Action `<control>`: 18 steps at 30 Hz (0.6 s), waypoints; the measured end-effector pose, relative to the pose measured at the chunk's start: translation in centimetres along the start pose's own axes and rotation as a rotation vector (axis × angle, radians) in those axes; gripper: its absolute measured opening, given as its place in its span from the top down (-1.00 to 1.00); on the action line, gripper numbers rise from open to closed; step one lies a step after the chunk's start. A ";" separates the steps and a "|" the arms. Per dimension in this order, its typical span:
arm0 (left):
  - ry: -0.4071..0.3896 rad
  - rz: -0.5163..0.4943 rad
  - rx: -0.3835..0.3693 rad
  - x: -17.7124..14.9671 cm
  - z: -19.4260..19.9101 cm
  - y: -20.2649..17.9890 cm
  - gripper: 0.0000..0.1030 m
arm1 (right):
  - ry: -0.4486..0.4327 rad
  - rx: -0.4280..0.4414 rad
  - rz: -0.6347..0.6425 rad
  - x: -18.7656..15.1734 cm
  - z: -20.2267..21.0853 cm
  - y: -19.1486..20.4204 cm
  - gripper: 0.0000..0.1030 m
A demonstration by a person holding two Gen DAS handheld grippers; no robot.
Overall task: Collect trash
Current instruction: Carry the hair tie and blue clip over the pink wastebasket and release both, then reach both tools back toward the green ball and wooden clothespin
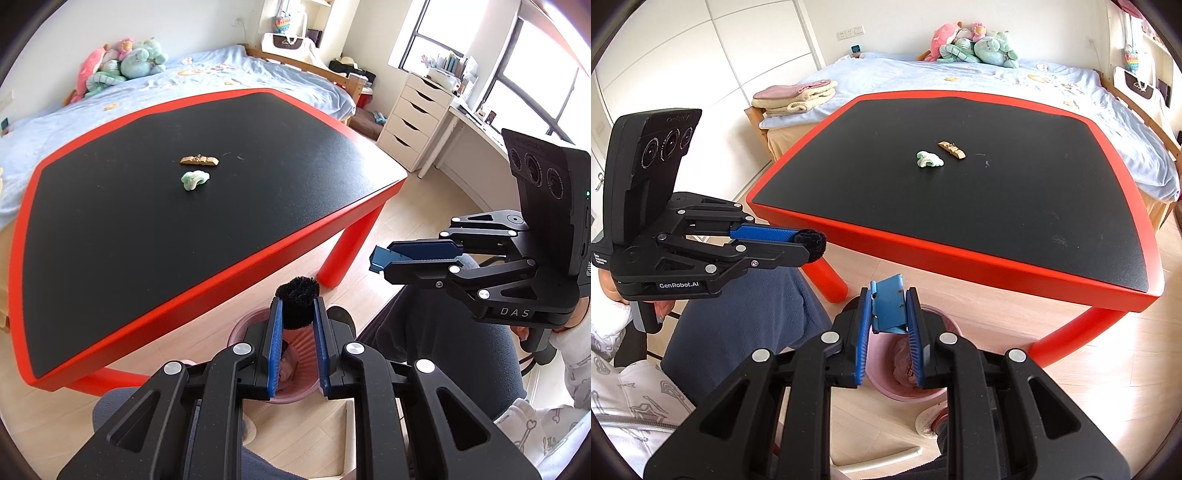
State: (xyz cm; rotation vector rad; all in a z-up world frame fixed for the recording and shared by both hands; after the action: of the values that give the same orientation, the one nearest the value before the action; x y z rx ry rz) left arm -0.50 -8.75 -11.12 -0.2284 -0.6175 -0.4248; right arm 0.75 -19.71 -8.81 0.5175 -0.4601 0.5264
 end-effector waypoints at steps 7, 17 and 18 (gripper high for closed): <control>0.003 -0.004 -0.005 -0.2 -0.2 -0.2 0.66 | 0.010 0.009 0.001 -0.2 -0.3 0.1 0.63; -0.025 0.035 0.057 -0.4 0.1 0.9 -0.74 | -0.018 -0.053 -0.021 -0.1 -0.5 -1.1 -0.82; -0.021 0.036 0.063 -0.3 0.1 1.1 -0.76 | -0.016 -0.052 -0.031 -0.1 -0.5 -1.2 -0.85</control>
State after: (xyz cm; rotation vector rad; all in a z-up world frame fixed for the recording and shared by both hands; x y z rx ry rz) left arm -0.34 -7.66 -11.30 -0.1840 -0.6451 -0.3683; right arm 1.50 -20.37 -9.68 0.4786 -0.4789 0.4800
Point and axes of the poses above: each gripper's, at about its wrist camera, not at the fingertips, and z roughly against the way its jaws point, y to its left, x to its top, the point moved 7 cm from there along -z, roughly the way its jaws point, and after that the axes turned 13 degrees about -z, right-handed, at the moved point
